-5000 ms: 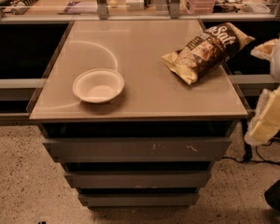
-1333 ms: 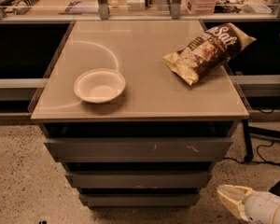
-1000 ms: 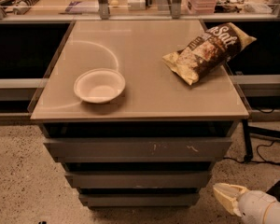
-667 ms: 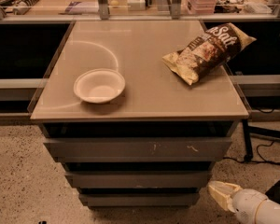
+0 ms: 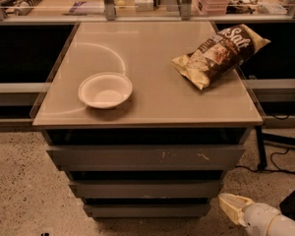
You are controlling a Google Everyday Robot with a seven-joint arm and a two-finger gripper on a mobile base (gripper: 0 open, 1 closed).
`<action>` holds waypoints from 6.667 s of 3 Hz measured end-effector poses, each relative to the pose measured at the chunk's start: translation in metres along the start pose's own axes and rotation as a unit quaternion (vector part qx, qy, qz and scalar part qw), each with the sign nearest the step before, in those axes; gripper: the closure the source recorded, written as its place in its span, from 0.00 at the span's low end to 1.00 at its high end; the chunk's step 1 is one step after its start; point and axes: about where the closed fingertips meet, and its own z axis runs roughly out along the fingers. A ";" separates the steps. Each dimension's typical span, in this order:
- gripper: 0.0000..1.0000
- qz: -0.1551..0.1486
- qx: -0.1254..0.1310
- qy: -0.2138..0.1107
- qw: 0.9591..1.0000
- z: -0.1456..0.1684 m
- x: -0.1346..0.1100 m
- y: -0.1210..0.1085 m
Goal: Open middle drawer
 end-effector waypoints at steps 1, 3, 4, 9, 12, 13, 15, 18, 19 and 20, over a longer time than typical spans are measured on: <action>1.00 0.006 0.002 -0.023 1.000 0.025 0.007 -0.008; 1.00 0.022 -0.005 -0.048 0.999 0.083 0.016 -0.032; 1.00 0.018 -0.005 -0.056 0.998 0.108 0.009 -0.045; 1.00 -0.011 0.030 -0.006 0.999 0.194 0.016 -0.068; 1.00 -0.089 0.041 0.064 0.993 0.195 0.031 -0.042; 1.00 -0.089 0.041 0.064 0.993 0.193 0.028 -0.041; 1.00 -0.084 0.037 0.089 0.992 0.186 0.037 -0.036; 1.00 -0.104 -0.040 0.101 0.989 0.184 0.044 -0.031; 1.00 -0.105 -0.049 0.106 0.988 0.184 0.046 -0.027; 1.00 -0.094 -0.074 0.108 0.987 0.179 0.054 -0.014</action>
Offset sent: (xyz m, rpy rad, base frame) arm 0.0683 0.0148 -0.0724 0.0889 -0.0673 -0.0492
